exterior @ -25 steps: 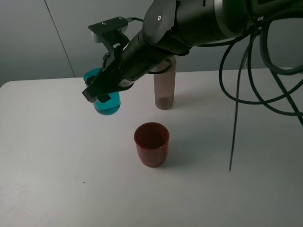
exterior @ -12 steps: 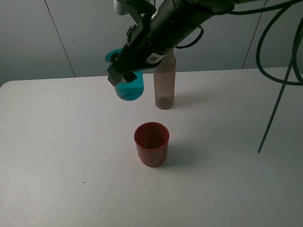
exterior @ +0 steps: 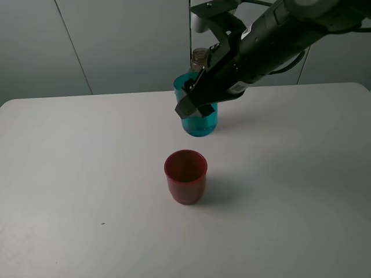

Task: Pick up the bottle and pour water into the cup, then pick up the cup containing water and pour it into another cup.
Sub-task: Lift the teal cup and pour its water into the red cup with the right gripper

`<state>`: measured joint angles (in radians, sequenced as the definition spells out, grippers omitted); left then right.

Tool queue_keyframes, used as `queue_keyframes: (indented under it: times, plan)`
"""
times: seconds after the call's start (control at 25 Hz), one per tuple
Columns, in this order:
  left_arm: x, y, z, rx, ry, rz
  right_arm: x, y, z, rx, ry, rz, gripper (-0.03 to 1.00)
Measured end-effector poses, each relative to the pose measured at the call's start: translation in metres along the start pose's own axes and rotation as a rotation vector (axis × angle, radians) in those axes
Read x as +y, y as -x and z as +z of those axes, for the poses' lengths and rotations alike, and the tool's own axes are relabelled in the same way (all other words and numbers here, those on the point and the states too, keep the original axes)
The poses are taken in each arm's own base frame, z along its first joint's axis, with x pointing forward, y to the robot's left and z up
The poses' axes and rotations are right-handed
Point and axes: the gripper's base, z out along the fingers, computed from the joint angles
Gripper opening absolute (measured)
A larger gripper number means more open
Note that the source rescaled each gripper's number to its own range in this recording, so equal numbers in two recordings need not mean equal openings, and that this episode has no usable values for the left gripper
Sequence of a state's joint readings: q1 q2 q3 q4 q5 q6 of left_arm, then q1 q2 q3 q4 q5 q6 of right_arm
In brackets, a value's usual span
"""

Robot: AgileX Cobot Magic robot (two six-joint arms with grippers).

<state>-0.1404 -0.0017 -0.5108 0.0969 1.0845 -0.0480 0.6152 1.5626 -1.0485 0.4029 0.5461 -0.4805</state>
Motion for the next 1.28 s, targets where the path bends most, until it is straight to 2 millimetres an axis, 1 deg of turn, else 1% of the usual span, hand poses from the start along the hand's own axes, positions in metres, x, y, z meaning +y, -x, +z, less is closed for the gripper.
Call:
queue_keyframes:
  times: [0.2, 0.28, 0.36, 0.48, 0.68, 0.8, 1.16, 1.28]
  plan:
    - [0.0, 0.0, 0.0, 0.0, 0.0, 0.0, -0.01, -0.033, -0.021, 0.013, -0.05, 0.031, 0.11]
    - [0.0, 0.0, 0.0, 0.0, 0.0, 0.0, -0.014, -0.045, -0.026, 0.024, -0.065, 0.04, 0.11]
    - [0.0, 0.0, 0.0, 0.0, 0.0, 0.0, -0.015, -0.054, -0.026, 0.051, -0.075, 0.024, 0.11]
    - [0.0, 0.0, 0.0, 0.0, 0.0, 0.0, -0.014, -0.059, -0.027, 0.085, -0.07, 0.007, 0.11]
    - [0.0, 0.0, 0.0, 0.0, 0.0, 0.0, -0.018, -0.062, -0.027, 0.122, -0.111, -0.064, 0.11]
    - [0.0, 0.0, 0.0, 0.0, 0.0, 0.0, -0.02, -0.064, -0.027, 0.137, -0.134, -0.068, 0.11]
    - [0.0, 0.0, 0.0, 0.0, 0.0, 0.0, 0.001, -0.069, 0.003, 0.239, -0.098, -0.161, 0.1]
    - [0.0, 0.0, 0.0, 0.0, 0.0, 0.0, 0.006, -0.07, 0.009, 0.257, -0.107, -0.195, 0.1]
